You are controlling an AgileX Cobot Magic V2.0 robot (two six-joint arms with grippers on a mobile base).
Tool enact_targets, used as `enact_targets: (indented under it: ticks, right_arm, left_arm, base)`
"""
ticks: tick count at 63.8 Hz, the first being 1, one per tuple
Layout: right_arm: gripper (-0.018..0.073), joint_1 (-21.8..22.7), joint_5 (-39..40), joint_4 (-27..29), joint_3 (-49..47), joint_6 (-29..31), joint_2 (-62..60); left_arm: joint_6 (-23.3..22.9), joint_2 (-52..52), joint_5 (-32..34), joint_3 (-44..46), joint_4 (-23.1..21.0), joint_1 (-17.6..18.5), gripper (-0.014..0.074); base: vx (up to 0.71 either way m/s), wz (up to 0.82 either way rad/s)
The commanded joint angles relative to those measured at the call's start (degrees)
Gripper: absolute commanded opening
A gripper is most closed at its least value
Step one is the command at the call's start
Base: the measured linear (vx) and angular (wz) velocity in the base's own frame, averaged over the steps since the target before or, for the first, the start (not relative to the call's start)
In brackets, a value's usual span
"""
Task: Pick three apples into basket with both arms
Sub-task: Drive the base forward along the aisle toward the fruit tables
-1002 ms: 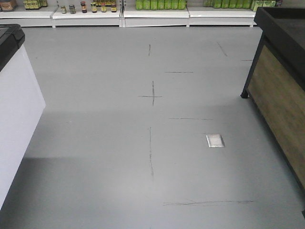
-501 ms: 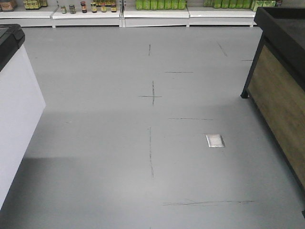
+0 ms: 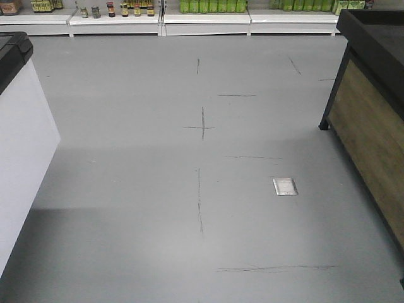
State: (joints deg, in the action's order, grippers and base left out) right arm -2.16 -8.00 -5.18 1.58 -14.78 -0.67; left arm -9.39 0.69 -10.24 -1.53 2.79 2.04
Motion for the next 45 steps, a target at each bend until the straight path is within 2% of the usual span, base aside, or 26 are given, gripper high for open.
enact_targets:
  ticks: [1, 45]
  right_arm:
    - [-0.0008, 0.34, 4.49, -0.62, 0.72, 0.23, -0.74]
    - [-0.0008, 0.34, 4.49, -0.62, 0.72, 0.23, -0.74]
  left_arm:
    - [-0.53, 0.85, 4.08, -0.31, -0.45, -0.12, -0.0006]
    - [-0.53, 0.85, 4.08, -0.31, -0.45, -0.12, -0.0006]
  base:
    - [0.0, 0.0]
    - [0.01, 0.02]
